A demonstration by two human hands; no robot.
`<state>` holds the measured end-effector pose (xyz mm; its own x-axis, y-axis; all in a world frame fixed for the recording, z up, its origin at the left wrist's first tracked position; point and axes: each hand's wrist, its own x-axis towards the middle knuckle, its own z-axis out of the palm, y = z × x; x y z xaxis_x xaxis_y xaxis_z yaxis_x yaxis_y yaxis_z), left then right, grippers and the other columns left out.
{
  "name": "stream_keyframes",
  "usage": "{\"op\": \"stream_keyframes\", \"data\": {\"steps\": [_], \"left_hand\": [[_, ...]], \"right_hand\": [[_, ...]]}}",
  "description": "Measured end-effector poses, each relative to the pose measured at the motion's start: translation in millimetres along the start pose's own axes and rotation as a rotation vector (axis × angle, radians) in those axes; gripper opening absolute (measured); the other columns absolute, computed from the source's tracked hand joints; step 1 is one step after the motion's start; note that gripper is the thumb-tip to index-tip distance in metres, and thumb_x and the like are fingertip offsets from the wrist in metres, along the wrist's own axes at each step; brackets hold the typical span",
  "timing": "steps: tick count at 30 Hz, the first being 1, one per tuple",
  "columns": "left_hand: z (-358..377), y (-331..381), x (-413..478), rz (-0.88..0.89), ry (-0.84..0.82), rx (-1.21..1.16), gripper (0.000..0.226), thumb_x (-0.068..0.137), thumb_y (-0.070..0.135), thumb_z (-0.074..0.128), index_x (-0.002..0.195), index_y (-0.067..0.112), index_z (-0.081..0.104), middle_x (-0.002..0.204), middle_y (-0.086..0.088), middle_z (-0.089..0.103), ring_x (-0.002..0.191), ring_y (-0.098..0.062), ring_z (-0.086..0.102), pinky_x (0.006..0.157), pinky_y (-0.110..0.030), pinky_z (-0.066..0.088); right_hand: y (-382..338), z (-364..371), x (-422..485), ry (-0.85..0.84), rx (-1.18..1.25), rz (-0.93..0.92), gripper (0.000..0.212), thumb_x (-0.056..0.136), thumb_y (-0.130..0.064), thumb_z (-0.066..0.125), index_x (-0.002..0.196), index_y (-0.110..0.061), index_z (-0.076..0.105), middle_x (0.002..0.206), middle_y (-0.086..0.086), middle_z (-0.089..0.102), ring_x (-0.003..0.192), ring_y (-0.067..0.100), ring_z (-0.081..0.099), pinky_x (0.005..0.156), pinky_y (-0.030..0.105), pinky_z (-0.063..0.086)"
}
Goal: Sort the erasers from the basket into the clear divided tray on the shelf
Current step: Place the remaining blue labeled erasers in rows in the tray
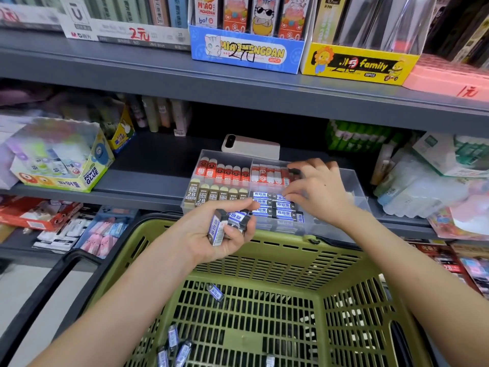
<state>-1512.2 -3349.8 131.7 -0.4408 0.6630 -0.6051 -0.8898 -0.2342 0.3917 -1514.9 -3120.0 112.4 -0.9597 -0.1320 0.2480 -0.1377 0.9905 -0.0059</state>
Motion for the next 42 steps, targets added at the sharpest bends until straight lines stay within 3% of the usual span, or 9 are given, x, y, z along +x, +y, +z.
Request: {"op": "stream_keyframes", "data": {"steps": [3,7,12,19,24,27,35,38,42], "left_hand": [[2.2,-0.5,0.8,0.009,0.021,-0.016,0.021,0.061,0.012,0.075,0.075,-0.003,0.072,0.071,-0.013,0.057,0.051,-0.019,0.059,0.029,-0.016,0.037],[5.6,-0.8,3.1,0.01,0.068,-0.039,0.02,0.068,0.017,0.07,0.066,-0.003,0.071,0.068,-0.013,0.057,0.047,-0.019,0.057,0.027,-0.017,0.036],[9.7,-2.6,3.8,0.014,0.079,-0.093,0.04,0.091,0.02,0.051,0.059,-0.001,0.062,0.058,-0.01,0.052,0.033,-0.01,0.041,0.027,-0.014,0.03],[13.4,-6.4,1.9,0.01,0.112,-0.017,0.027,0.095,0.023,0.047,0.077,0.005,0.054,0.065,-0.005,0.047,0.036,-0.01,0.043,0.031,-0.014,0.033],[10.0,-3.3,-8.0,0.077,0.208,0.035,0.024,0.071,0.023,0.068,0.065,0.0,0.072,0.061,-0.012,0.061,0.047,-0.02,0.058,0.03,-0.017,0.036],[-0.9,0.6,-18.8,0.127,0.203,0.026,0.033,0.074,0.027,0.066,0.073,-0.005,0.074,0.066,-0.015,0.063,0.053,-0.023,0.06,0.032,-0.02,0.04],[-4.0,3.4,-30.8,0.21,0.106,-0.056,0.04,0.089,0.02,0.048,0.102,-0.013,0.066,0.086,-0.028,0.065,0.063,-0.034,0.061,0.043,-0.027,0.045],[0.5,1.9,-30.9,0.219,0.077,-0.045,0.04,0.089,0.018,0.047,0.11,-0.013,0.063,0.086,-0.027,0.064,0.064,-0.033,0.061,0.044,-0.029,0.046],[3.0,-0.9,-29.2,0.215,0.024,0.04,0.044,0.082,0.018,0.051,0.114,-0.01,0.061,0.083,-0.023,0.064,0.064,-0.03,0.062,0.045,-0.027,0.047]], "right_hand": [[-9.2,-12.4,-5.7,0.085,0.12,-0.008,0.01,0.083,-0.033,0.068,0.088,-0.032,0.076,0.119,-0.003,0.062,0.109,0.03,0.05,0.086,0.041,0.028],[-53.6,-42.3,-18.5,0.11,0.735,-0.148,0.019,0.084,-0.04,0.062,0.102,-0.036,0.068,0.106,-0.013,0.06,0.106,0.011,0.048,0.096,0.032,0.033],[-87.7,-60.6,-20.6,-0.036,0.616,-0.328,0.024,0.082,-0.026,0.07,0.104,-0.018,0.071,0.095,-0.006,0.064,0.096,0.017,0.047,0.088,0.032,0.038],[-86.6,-67.2,-20.9,-0.141,0.745,-0.326,0.019,0.079,-0.015,0.073,0.097,-0.019,0.068,0.091,-0.005,0.064,0.092,0.006,0.049,0.083,0.017,0.042],[-56.2,-60.4,-17.6,0.021,1.054,-0.014,0.021,0.08,-0.021,0.069,0.093,-0.037,0.067,0.078,-0.02,0.064,0.071,-0.001,0.05,0.069,0.018,0.042],[-41.9,-35.5,-16.7,0.053,0.879,0.192,0.019,0.083,-0.018,0.069,0.089,-0.036,0.067,0.071,-0.022,0.062,0.064,-0.005,0.048,0.065,0.012,0.036],[-47.9,-3.5,-22.7,-0.108,0.711,0.268,0.009,0.082,-0.015,0.069,0.088,-0.019,0.074,0.082,-0.018,0.064,0.089,0.011,0.059,0.086,0.027,0.046],[-47.5,-7.5,-23.4,-0.144,0.612,0.199,0.013,0.086,-0.015,0.062,0.084,-0.016,0.075,0.088,-0.011,0.067,0.098,0.013,0.053,0.097,0.03,0.035],[-57.7,-22.6,-23.9,-0.008,0.789,0.179,0.012,0.089,-0.03,0.061,0.087,-0.027,0.072,0.09,-0.02,0.064,0.1,0.01,0.051,0.089,0.025,0.037]]}}
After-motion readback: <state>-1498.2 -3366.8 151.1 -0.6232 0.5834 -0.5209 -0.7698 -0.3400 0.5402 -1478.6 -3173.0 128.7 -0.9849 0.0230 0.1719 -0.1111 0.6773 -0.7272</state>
